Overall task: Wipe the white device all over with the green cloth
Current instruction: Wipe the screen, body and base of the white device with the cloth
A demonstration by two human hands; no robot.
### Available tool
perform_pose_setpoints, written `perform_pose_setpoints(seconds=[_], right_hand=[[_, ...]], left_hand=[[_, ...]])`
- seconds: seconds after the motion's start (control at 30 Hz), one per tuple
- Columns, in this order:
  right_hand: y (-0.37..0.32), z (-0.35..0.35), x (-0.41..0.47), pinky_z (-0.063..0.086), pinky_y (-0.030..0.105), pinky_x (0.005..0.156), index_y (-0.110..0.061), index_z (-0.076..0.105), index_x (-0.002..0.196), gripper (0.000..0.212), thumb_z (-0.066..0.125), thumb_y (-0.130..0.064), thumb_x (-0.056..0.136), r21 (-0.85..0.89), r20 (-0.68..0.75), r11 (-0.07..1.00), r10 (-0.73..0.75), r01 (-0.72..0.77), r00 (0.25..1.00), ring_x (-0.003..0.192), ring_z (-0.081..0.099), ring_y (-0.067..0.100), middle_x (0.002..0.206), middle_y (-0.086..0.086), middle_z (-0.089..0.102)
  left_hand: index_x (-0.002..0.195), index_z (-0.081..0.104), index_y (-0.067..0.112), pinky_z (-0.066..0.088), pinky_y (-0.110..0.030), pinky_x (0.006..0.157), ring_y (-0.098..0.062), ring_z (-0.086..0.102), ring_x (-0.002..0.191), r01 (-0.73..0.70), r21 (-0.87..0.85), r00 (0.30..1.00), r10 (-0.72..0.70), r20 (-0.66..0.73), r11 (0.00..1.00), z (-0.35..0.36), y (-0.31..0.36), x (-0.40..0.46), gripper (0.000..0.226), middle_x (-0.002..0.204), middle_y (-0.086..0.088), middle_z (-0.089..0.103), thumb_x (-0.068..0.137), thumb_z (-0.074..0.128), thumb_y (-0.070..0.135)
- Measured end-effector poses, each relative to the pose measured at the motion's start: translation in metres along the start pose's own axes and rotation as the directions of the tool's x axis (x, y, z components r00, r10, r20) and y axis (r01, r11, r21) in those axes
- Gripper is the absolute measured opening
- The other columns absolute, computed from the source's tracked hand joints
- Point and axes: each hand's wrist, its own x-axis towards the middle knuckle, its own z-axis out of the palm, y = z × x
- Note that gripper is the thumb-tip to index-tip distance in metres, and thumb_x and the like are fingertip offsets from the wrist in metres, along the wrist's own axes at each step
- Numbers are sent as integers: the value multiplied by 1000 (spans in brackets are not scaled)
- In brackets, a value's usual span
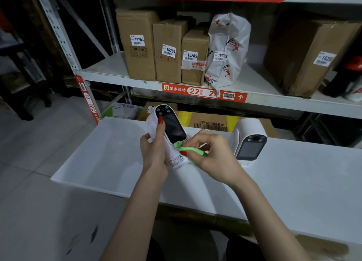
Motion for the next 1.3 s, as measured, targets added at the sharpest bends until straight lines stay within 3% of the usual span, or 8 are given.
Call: perform_pose_setpoints(seconds=[0.17, 0.37, 0.5, 0.63, 0.83, 0.93, 1.07, 1.3], right_hand=[[1, 3, 0, 41, 13, 61, -16, 76, 88, 13, 74, -8, 79, -73, -52, 997, -42, 38, 998, 72, 55, 11, 82, -1, 59], [-2, 14, -2, 44, 20, 64, -14, 76, 94, 16, 71, -7, 80, -250, -49, 960, -141, 124, 989, 74, 57, 11, 87, -7, 56], [-6, 19, -4, 43, 22, 65, -16, 76, 94, 19, 71, -7, 78, -324, 52, 923, -201, 207, 978, 79, 57, 15, 90, -2, 58], [-4, 16, -2, 36, 10, 62, -16, 76, 93, 16, 71, -7, 80, -281, -24, 945, -181, 167, 983, 73, 53, 7, 85, -8, 54], [0, 14, -1, 36, 16, 65, -14, 76, 95, 14, 70, -9, 83, -298, -111, 948, -154, 115, 982, 75, 54, 10, 86, -7, 54], [-4, 17, -2, 36, 11, 63, -14, 77, 94, 16, 72, -8, 80, -290, -22, 942, -186, 172, 982, 75, 53, 7, 85, -8, 52], [-5, 21, -3, 47, 27, 66, -16, 77, 96, 21, 71, -8, 78, -290, 67, 934, -199, 210, 978, 79, 58, 16, 89, -1, 57], [3, 16, 1, 49, 35, 64, -15, 74, 95, 14, 67, -9, 84, -252, -169, 964, -129, 83, 977, 74, 59, 18, 88, -1, 56]], left_hand=[[127, 51, 13, 58, -37, 74, -25, 68, 95, 12, -25, 1000, -12, -17, 1000, 1, -3, 2, 63, 114, -9, 66, 84, 68, 56], [127, 53, 7, 58, -41, 75, -23, 63, 85, 38, -13, 997, -39, -73, 999, 2, -4, 5, 65, 118, -21, 64, 85, 66, 55], [123, 56, 1, 43, -22, 43, -19, 57, 67, 4, -28, 998, -6, -70, 1000, 0, -5, 7, 63, 90, -12, 63, 88, 65, 53], [121, 57, 6, 48, -29, 58, -24, 66, 87, 39, -71, 996, -45, -83, 997, -2, -7, 13, 67, 111, -10, 68, 82, 68, 60], [122, 58, 8, 54, -34, 68, -25, 69, 89, 73, -148, 993, -85, -81, 986, -1, -5, 13, 66, 111, -9, 69, 81, 69, 59], [121, 58, 7, 50, -28, 57, -24, 66, 85, 86, -133, 991, -99, -95, 987, -1, -6, 13, 63, 112, -10, 68, 85, 65, 58], [123, 57, 4, 44, -18, 38, -21, 63, 74, 80, -141, 990, -94, -101, 987, -1, -5, 9, 58, 108, -11, 67, 90, 62, 52], [125, 57, 9, 53, -32, 63, -22, 68, 83, 103, -195, 992, -116, -56, 975, -1, -5, 11, 58, 109, -8, 68, 87, 67, 51]])
